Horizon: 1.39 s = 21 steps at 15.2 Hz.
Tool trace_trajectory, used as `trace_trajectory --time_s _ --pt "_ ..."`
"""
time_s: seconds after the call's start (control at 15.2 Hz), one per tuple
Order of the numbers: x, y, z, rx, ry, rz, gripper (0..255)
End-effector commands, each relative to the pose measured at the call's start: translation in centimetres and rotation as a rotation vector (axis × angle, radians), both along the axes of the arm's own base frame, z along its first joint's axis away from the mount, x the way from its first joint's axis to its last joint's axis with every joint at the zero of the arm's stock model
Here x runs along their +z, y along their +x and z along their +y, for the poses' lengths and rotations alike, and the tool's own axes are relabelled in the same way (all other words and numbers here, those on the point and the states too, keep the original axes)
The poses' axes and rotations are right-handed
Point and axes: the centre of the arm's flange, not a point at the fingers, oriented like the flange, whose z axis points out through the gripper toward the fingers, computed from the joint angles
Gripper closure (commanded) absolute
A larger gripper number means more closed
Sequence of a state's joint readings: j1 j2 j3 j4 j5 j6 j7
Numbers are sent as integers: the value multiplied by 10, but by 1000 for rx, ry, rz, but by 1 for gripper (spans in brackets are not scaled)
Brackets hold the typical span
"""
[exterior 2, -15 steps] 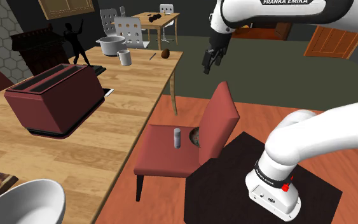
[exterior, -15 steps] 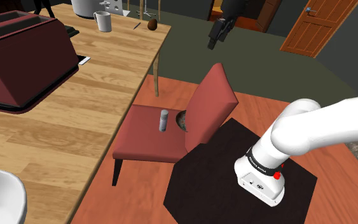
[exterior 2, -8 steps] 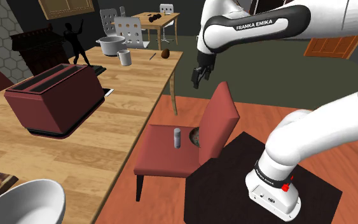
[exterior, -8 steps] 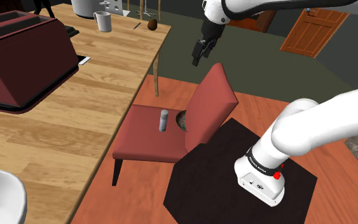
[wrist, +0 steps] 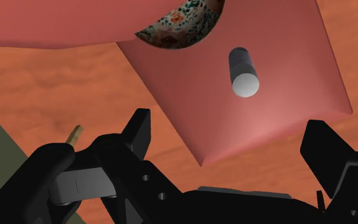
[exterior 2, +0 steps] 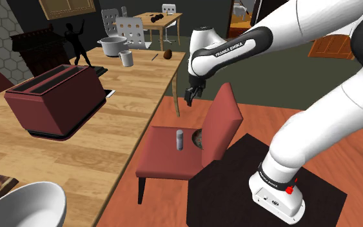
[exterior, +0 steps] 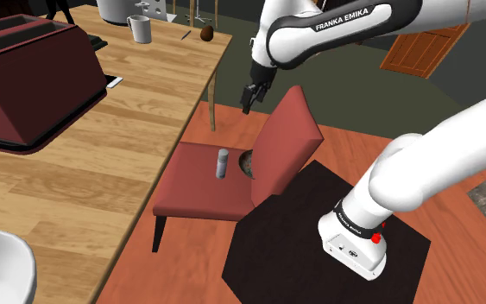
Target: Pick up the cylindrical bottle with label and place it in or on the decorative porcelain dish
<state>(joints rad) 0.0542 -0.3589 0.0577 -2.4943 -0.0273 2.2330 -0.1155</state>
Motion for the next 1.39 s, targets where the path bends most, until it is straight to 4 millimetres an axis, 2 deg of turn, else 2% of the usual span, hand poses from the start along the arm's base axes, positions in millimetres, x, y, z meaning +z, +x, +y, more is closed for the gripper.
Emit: trace_trajectory --time_s 0.0,1.06,1.32 --pt "-25 8 7 6 2 10 0" --pt "-221 74 55 52 14 100 0" --pt "-242 74 55 52 14 100 0"
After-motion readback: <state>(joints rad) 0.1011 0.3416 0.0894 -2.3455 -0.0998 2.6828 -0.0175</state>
